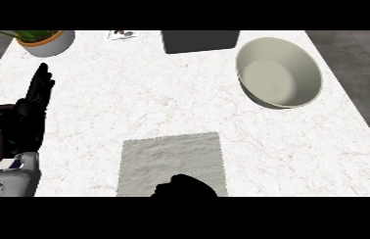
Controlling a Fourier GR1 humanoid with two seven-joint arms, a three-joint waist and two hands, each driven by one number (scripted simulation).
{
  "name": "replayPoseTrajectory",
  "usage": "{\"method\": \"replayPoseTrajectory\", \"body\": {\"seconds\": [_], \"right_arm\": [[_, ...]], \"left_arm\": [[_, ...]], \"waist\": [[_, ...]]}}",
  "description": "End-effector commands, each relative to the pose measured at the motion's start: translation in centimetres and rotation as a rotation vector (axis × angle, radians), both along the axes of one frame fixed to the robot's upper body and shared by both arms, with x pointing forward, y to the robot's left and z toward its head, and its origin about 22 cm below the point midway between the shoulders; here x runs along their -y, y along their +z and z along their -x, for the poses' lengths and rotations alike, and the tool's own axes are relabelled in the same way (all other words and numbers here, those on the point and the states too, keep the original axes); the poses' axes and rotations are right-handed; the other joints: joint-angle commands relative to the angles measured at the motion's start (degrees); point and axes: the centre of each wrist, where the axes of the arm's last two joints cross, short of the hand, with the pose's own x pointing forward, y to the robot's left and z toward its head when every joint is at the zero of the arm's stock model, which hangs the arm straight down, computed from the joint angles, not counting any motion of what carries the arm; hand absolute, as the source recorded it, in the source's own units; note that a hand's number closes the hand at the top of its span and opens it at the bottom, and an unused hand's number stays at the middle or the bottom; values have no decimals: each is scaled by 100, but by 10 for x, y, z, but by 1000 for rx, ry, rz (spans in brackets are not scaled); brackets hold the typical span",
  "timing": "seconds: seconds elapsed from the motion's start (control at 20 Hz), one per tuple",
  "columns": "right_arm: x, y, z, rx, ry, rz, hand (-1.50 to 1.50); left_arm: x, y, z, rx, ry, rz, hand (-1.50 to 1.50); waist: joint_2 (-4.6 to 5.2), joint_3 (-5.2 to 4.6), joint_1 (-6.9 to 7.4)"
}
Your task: Pick the sweet potato from the placemat and place it in the bowl
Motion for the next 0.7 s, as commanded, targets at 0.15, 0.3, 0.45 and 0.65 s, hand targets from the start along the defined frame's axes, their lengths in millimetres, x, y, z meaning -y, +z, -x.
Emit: {"method": "replayPoseTrajectory", "body": {"seconds": [0.15, 0.3, 0.45, 0.65], "right_arm": [[68, 68, 35, 56, -258, -295, 150], [107, 93, 49, 117, -376, -288, 150], [137, 114, 60, 187, -476, -304, 150], [164, 128, 57, 185, -615, -366, 150]], "left_arm": [[-7, 3, 7, 9, 6, 6, 0], [-5, 5, 6, 21, -10, -4, 0], [9, 8, 1, 33, -42, 10, 0], [22, 12, -2, 36, -94, 4, 0]], "waist": [[28, -13, 9], [73, -12, 74], [150, -7, 261], [200, -8, 526]]}}
